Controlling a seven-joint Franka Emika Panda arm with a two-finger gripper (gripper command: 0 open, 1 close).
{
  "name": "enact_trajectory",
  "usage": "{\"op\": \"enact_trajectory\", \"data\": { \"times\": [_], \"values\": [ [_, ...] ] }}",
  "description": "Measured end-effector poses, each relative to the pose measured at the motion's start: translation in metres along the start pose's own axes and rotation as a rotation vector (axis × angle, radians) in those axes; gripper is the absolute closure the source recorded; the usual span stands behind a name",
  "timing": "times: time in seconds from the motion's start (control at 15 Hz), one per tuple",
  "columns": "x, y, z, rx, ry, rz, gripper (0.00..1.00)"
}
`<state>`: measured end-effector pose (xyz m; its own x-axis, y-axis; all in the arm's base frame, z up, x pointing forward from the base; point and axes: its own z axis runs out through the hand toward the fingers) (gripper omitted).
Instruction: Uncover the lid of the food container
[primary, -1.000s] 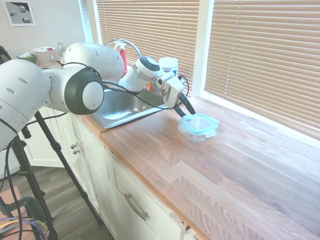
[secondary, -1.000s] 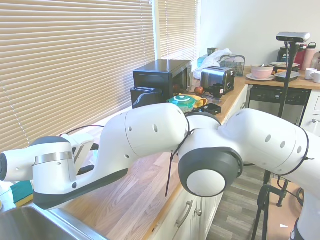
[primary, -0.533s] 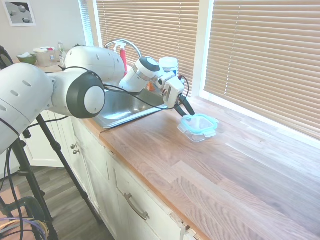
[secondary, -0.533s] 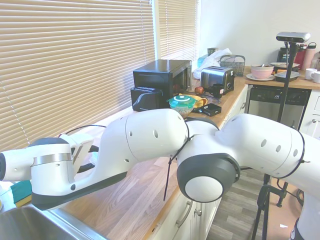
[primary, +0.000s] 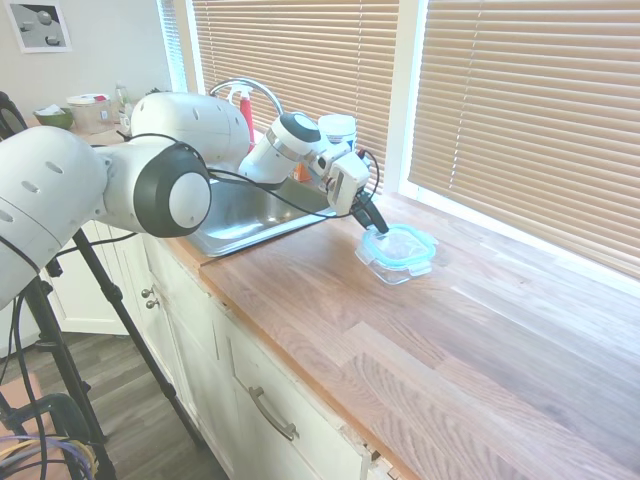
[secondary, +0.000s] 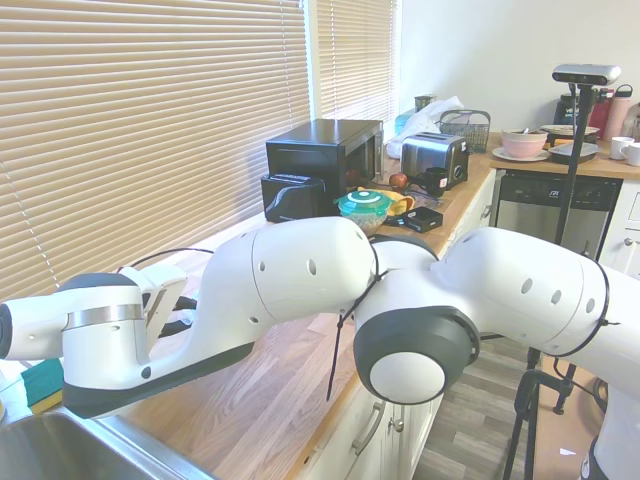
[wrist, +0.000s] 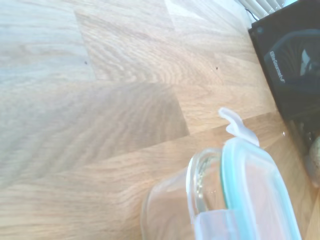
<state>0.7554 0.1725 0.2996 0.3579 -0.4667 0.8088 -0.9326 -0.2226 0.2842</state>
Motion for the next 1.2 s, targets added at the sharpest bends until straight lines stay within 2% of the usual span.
{"op": "enact_trajectory", "data": {
  "times": [0.2,0.67,0.87,1.2],
  "values": [
    [0.001,0.000,0.000,0.002,-0.013,0.001,1.00],
    [0.026,0.008,-0.008,0.017,-0.101,0.038,1.00],
    [0.055,0.017,-0.014,0.033,-0.164,0.080,1.00],
    [0.135,0.046,-0.014,0.078,-0.301,0.197,1.00]
  ]
}}
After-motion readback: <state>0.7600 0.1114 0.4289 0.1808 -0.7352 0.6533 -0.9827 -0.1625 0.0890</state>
